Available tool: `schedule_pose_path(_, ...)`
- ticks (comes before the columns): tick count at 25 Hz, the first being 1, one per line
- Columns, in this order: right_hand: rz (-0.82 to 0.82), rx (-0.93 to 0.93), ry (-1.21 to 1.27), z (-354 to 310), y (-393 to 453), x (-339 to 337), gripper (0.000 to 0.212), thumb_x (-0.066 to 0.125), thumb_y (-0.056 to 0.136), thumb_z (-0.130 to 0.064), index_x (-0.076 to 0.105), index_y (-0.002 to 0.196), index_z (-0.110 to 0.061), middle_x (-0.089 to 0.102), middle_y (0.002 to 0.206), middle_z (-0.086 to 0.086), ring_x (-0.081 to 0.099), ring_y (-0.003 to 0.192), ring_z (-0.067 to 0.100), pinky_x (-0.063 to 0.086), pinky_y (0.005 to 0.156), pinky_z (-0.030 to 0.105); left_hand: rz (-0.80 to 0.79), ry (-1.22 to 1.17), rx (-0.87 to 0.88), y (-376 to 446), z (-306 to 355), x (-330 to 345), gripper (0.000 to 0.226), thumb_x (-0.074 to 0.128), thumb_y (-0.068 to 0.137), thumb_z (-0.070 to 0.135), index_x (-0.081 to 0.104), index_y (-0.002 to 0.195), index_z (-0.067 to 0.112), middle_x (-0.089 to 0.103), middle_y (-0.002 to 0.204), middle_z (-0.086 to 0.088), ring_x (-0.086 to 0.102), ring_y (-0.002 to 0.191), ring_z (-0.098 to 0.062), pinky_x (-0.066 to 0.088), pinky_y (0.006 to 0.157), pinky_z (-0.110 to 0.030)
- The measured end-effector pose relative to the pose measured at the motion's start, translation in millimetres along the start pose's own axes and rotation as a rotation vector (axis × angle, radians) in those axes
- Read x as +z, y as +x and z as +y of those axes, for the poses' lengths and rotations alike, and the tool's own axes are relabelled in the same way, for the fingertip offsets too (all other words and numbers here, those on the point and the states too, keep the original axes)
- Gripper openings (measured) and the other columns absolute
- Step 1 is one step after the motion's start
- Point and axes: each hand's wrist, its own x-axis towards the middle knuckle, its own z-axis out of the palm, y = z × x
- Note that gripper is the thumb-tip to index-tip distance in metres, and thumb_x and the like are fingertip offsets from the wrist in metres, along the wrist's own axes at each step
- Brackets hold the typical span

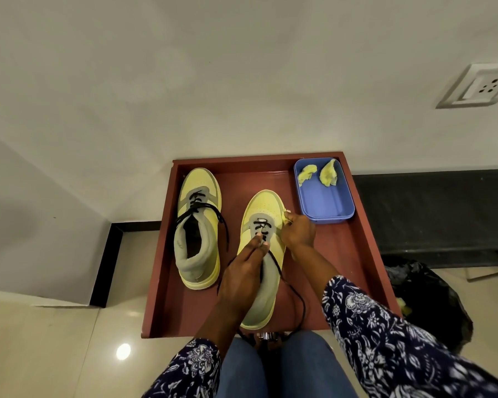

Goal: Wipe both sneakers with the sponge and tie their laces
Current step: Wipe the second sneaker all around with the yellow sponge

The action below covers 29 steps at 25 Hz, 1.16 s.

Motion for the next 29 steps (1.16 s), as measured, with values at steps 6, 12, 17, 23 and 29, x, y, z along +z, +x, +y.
schedule_pose_path(6, 0.032, -0.068, 0.000, 19.7, -20.9, 9.0, 0.038, 0.052, 0.083, 0.002, 0.061, 0.120, -0.007, 0.061, 0.125, 0.015, 0.055, 0.116, 0.029, 0.041, 0.100, 0.029, -0.023, 0.032, -0.007, 0.9, 2.2, -2.6, 0.043, 0.033, 0.081, 0.008, 0.066, 0.106, -0.001, 0.063, 0.117, -0.021, 0.066, 0.099, -0.034, 0.059, 0.063, -0.042)
schedule_pose_path(12, 0.077, -0.067, 0.055, 33.5, -51.1, 15.9, 0.028, 0.050, 0.091, -0.005, 0.063, 0.116, -0.004, 0.063, 0.114, 0.018, 0.058, 0.105, 0.030, 0.044, 0.087, 0.028, -0.191, 0.196, -0.157, 14.2, 16.0, -4.9, 0.028, 0.041, 0.090, 0.003, 0.050, 0.115, 0.009, 0.041, 0.141, -0.016, 0.056, 0.109, -0.042, 0.054, 0.073, -0.044)
schedule_pose_path(17, 0.037, -0.058, 0.070, 36.4, -81.5, 27.6, 0.030, 0.048, 0.091, -0.004, 0.063, 0.117, -0.003, 0.062, 0.113, 0.019, 0.057, 0.106, 0.032, 0.041, 0.088, 0.027, -0.193, 0.160, -0.103, 27.2, 2.0, -20.5, 0.029, 0.035, 0.089, 0.008, 0.056, 0.107, 0.004, 0.055, 0.114, -0.016, 0.056, 0.101, -0.038, 0.048, 0.077, -0.041)
schedule_pose_path(23, 0.072, 0.056, 0.239, 44.5, -116.8, 36.7, 0.031, 0.053, 0.088, -0.003, 0.060, 0.119, -0.005, 0.060, 0.121, 0.013, 0.055, 0.112, 0.026, 0.039, 0.096, 0.025, -0.220, 0.008, 0.139, 11.1, -14.6, -32.7, 0.019, 0.029, 0.075, 0.013, 0.046, 0.080, 0.018, 0.065, 0.087, -0.018, 0.067, 0.078, -0.035, 0.055, 0.055, -0.040)
schedule_pose_path(29, 0.219, 0.150, 0.294, 54.1, -122.3, 26.8, 0.031, 0.056, 0.087, -0.003, 0.059, 0.117, -0.003, 0.060, 0.118, 0.015, 0.055, 0.109, 0.029, 0.040, 0.093, 0.029, -0.206, 0.018, 0.297, -0.3, -14.3, -27.7, 0.022, 0.038, 0.072, 0.009, 0.049, 0.087, 0.021, 0.070, 0.096, -0.011, 0.070, 0.082, -0.025, 0.055, 0.052, -0.024)
